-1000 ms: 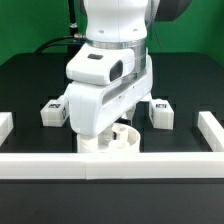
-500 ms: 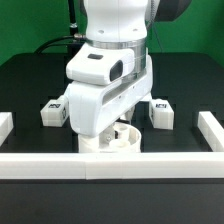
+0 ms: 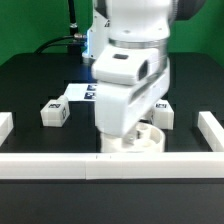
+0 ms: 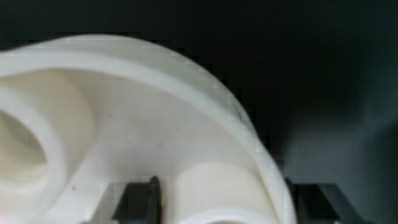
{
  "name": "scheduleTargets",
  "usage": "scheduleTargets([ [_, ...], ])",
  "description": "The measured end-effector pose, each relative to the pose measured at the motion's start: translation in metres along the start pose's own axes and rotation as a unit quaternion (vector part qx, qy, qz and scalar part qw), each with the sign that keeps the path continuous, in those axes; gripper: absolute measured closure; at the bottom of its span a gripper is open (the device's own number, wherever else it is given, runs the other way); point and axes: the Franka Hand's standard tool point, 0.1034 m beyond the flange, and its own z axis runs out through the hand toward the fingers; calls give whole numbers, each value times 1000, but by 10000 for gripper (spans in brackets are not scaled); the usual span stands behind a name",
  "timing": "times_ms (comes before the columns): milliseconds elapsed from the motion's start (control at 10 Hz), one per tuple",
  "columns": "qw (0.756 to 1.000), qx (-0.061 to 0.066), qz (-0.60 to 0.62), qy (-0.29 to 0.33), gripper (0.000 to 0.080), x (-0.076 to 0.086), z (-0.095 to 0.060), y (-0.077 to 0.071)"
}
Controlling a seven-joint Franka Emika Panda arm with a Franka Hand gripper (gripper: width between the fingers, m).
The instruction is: Assemble stool
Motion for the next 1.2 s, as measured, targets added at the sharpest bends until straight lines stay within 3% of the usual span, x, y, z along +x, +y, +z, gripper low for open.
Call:
scheduleTargets([
  [400, 1000, -1, -1, 5, 481, 58, 1, -23],
  [900, 1000, 4, 16, 1, 481, 70, 1, -29],
  [1000, 1000, 4, 16, 1, 405, 70, 1, -29],
  [1100, 1000, 4, 16, 1, 405, 70, 1, -29],
  [1200, 1000, 3, 16, 1, 228, 70, 1, -29],
])
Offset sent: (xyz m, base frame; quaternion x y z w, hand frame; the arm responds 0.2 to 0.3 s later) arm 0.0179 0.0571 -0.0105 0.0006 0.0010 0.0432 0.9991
